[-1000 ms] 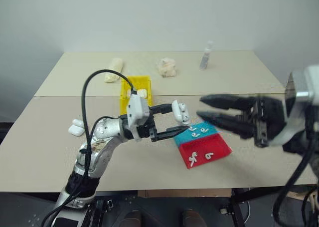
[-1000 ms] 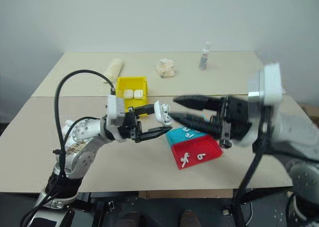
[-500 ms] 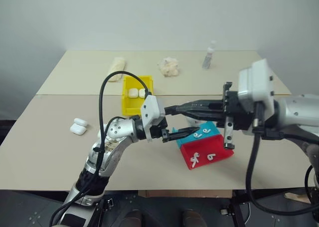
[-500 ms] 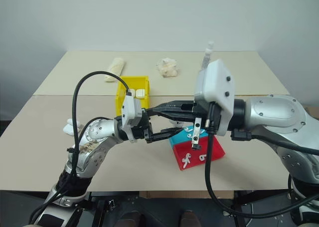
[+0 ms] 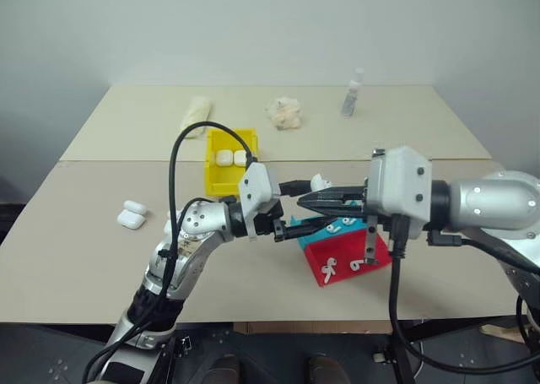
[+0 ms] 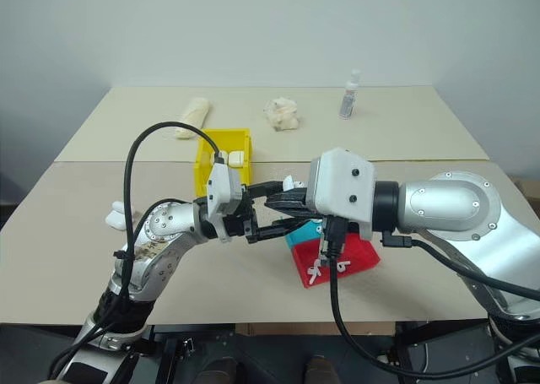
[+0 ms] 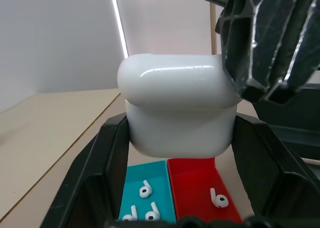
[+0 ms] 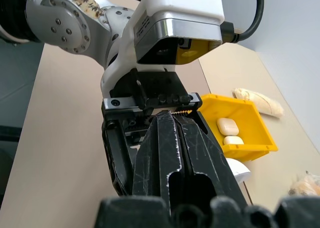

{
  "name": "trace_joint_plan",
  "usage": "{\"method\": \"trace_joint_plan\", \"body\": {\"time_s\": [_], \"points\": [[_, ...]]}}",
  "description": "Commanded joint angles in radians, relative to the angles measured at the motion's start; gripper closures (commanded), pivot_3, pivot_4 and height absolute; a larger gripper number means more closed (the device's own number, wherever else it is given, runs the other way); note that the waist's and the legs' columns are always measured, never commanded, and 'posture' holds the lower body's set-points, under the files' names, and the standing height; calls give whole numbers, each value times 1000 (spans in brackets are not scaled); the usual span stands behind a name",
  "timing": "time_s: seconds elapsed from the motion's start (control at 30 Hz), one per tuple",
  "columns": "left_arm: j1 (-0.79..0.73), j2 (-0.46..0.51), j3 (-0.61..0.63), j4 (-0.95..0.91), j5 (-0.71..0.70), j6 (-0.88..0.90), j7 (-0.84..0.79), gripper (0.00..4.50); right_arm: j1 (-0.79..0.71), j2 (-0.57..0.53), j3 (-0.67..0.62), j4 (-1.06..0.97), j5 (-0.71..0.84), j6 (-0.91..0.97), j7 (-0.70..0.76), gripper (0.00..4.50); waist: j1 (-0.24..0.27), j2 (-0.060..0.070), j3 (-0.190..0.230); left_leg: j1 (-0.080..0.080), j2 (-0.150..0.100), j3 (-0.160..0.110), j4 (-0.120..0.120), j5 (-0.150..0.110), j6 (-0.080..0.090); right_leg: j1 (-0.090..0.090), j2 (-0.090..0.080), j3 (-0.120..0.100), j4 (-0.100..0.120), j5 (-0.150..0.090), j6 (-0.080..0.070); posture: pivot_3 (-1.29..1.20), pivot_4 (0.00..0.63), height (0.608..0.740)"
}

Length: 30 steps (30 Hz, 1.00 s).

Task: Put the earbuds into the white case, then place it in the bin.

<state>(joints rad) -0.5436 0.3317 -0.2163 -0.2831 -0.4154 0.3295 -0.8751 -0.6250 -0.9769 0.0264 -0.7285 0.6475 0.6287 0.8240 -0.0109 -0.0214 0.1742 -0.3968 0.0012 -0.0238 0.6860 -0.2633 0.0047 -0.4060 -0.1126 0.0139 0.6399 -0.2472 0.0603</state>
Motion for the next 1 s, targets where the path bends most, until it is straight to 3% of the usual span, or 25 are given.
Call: {"method": "trace_joint_plan", "body": {"time_s": [0.03, 0.17, 0.57, 0.7, 1.0], "points": [[-9, -4, 29, -45, -19, -28, 2, 1731, 24, -19, -31, 7, -27, 1, 9, 4475, 0, 0, 0, 0, 0, 0, 0, 0, 0, 0, 0, 0, 0, 0, 0, 0, 150, 740], [-4, -6, 35, -33, -18, -46, -1, 1731, -3, 7, -113, -5, 94, 45, -4, 4475, 0, 0, 0, 0, 0, 0, 0, 0, 0, 0, 0, 0, 0, 0, 0, 0, 150, 740], [-18, 15, 55, -22, -7, -27, 8, 1731, -2, 11, -181, -7, 132, 36, -16, 4475, -1, 0, 0, 0, 0, 0, 0, 0, 0, 0, 0, 0, 0, 0, 0, 0, 150, 740], [-26, 19, 25, -3, 28, -27, 13, 1731, -72, 42, -147, -18, 168, 63, -39, 4475, -1, 0, 0, 0, 0, 0, 0, 0, 0, 0, 0, 0, 0, 0, 0, 0, 150, 740], [-40, -22, 24, -21, 14, -24, 21, 1731, -58, 29, 43, 1, -54, 25, -30, 4475, -1, 0, 0, 0, 0, 0, 0, 0, 0, 0, 0, 0, 0, 0, 0, 0, 150, 740]]}}
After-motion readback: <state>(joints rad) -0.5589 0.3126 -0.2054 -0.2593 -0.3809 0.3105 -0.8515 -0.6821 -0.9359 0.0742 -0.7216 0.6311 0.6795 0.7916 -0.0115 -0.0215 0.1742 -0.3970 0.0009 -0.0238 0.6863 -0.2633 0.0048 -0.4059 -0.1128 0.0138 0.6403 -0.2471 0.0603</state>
